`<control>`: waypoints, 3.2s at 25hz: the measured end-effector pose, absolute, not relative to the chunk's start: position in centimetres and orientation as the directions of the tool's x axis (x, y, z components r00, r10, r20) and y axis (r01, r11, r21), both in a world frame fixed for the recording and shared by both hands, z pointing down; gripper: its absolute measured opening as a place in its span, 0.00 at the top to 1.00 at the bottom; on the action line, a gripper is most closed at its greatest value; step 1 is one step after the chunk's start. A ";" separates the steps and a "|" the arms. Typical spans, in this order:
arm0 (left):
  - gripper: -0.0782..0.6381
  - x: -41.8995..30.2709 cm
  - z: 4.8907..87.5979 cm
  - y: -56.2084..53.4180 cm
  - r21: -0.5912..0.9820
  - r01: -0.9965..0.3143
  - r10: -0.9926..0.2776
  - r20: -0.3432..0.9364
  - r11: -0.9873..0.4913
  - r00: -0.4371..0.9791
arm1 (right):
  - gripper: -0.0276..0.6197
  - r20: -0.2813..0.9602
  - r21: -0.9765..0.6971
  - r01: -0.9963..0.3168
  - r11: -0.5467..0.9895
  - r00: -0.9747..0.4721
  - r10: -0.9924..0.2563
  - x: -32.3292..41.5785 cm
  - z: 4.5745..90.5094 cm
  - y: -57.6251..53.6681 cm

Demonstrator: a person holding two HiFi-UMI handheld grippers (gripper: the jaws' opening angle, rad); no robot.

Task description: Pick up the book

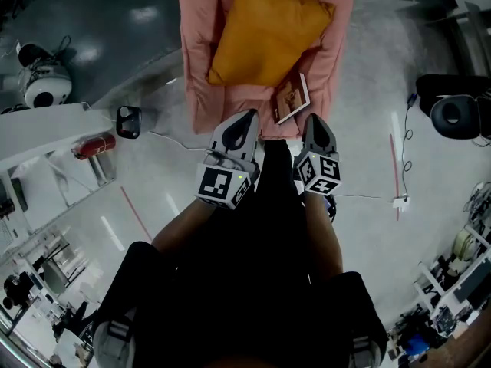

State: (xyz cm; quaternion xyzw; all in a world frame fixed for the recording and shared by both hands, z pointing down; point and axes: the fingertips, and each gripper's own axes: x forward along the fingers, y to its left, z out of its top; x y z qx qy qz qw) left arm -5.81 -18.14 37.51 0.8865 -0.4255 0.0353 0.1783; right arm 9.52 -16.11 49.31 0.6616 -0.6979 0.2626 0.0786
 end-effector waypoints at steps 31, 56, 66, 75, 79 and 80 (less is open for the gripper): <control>0.88 5.8 50.4 -27.7 0.341 -0.737 -0.637 0.371 -0.584 0.676 | 0.86 0.662 -0.337 -0.936 -0.099 -0.160 -0.733 16.0 67.5 -23.3; 0.88 8.9 58.0 -27.6 0.366 -0.733 -0.573 0.460 -0.574 0.678 | 0.65 0.801 -0.343 -0.925 -0.160 -0.199 -0.565 17.2 81.4 -21.3; 0.88 9.4 60.3 -27.6 0.378 -0.745 -0.567 0.486 -0.550 0.665 | 0.64 0.817 -0.347 -0.925 -0.153 -0.218 -0.534 17.2 84.0 -22.1; 0.88 8.9 61.6 -28.2 0.379 -0.760 -0.574 0.500 -0.529 0.649 | 0.64 0.834 -0.363 -0.922 -0.138 -0.255 -0.489 15.8 86.3 -22.4; 0.88 8.7 62.3 -28.4 0.382 -0.760 -0.564 0.511 -0.526 0.648 | 0.64 0.846 -0.347 -0.926 -0.152 -0.239 -0.476 15.9 87.0 -22.6; 0.88 8.7 62.4 -28.4 0.382 -0.760 -0.564 0.512 -0.526 0.648 | 0.64 0.847 -0.347 -0.925 -0.156 -0.238 -0.475 15.9 87.1 -22.7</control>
